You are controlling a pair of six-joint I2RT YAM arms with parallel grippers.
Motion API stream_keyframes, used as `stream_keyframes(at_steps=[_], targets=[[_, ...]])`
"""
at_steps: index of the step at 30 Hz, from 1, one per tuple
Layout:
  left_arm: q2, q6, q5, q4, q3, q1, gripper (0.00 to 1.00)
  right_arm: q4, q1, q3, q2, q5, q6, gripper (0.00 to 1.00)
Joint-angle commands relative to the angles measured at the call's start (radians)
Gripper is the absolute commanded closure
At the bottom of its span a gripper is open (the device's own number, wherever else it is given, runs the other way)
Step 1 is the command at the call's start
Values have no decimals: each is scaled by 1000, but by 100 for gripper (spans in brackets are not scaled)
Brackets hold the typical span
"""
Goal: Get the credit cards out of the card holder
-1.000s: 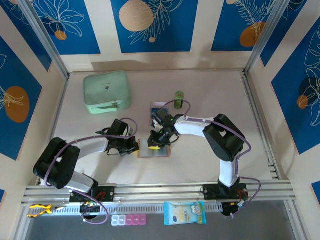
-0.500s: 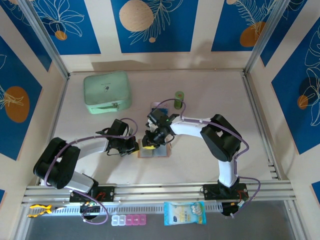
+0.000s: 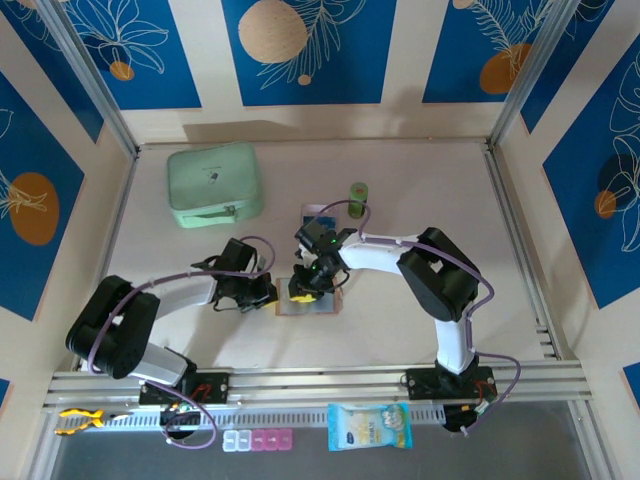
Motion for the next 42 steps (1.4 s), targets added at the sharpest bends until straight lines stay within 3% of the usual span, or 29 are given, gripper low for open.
stream_keyframes(at_steps=[1, 12, 21, 25, 42], targets=[[-8, 28, -42, -74, 0, -2, 98, -29, -23, -39, -35, 2, -22, 75], [-95, 11, -41, -64, 30, -3, 96, 207, -88, -175, -49, -175, -6, 77], [-86, -73, 32, 41, 30, -19, 70, 380, -134, -281, -62, -275, 20, 78], [-51, -97, 52, 85, 29, -28, 65, 410, -143, -298, -56, -296, 22, 78], [37, -135, 85, 165, 39, -54, 65, 430, -154, -321, -56, -305, 31, 79]])
